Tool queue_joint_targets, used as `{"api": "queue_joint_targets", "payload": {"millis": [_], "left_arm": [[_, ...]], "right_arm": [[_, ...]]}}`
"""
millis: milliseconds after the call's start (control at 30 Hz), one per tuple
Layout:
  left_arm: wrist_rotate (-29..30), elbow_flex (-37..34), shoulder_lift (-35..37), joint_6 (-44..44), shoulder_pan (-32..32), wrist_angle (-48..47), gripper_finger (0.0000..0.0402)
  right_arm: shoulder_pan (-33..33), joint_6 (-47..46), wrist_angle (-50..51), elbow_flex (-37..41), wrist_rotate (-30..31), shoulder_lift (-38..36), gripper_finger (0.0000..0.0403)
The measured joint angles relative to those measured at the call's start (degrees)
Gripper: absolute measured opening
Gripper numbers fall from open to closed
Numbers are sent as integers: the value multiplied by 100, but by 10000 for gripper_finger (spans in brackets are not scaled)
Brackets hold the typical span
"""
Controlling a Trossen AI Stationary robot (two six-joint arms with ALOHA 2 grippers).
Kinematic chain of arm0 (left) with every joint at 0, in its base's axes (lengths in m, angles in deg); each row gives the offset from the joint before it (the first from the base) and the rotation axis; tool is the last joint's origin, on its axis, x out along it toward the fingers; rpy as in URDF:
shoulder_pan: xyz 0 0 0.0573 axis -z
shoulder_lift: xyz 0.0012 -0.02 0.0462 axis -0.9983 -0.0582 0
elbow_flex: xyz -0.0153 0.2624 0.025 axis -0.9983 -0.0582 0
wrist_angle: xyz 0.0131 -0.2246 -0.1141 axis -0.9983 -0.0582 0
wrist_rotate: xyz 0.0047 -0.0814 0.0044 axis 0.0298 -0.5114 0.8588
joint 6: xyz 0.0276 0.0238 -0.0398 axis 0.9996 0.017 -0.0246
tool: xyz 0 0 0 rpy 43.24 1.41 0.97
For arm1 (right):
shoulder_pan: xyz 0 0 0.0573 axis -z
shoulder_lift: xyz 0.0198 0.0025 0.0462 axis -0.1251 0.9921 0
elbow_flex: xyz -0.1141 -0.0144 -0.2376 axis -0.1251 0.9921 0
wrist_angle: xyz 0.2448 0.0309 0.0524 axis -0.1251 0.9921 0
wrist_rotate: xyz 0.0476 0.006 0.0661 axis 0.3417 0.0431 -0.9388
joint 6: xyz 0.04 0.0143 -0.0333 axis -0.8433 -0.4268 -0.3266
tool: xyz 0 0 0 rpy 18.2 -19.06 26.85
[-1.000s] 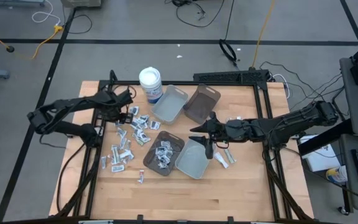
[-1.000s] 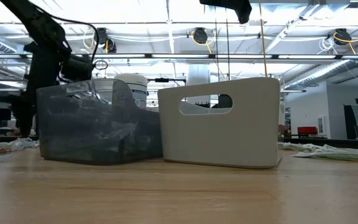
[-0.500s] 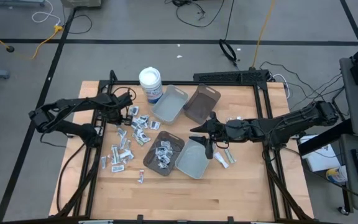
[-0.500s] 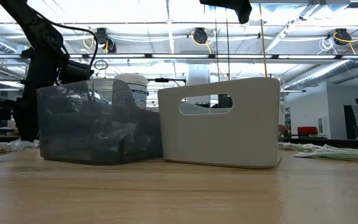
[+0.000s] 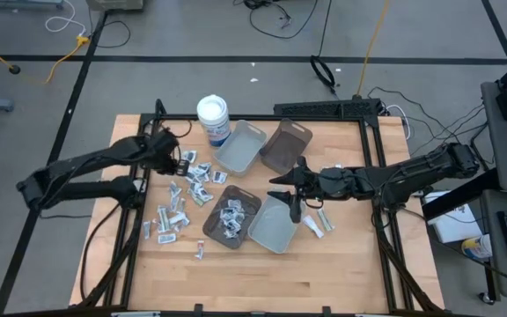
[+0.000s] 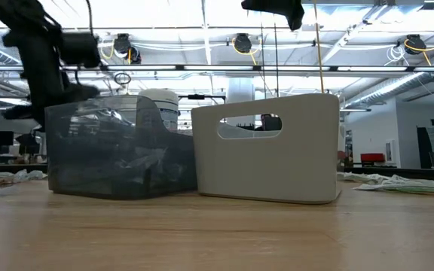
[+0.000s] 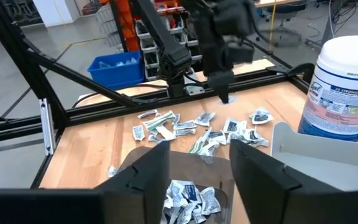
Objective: Pick & Place First Aid Supplies
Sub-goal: Put the black towelette pack into the top black bin
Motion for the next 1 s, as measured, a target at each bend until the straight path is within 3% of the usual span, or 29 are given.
{"api": "queue_joint_targets", "payload": {"millis": [267, 433, 667, 1000], "left_arm": [[-302, 2, 964, 494, 801, 811, 1], [-532, 2, 1006, 1054, 1462, 2173, 0], [-599, 15, 742, 1736, 2435, 4571, 0], [-248, 15, -448, 1380, 3386, 6617, 0]], "right_arm": [[0, 7, -2, 0, -10, 0, 245], [1, -102, -88, 0, -10, -2, 260], [179, -524, -226, 0, -41, -1, 260], [496, -484, -351, 0, -922, 0, 259]]}}
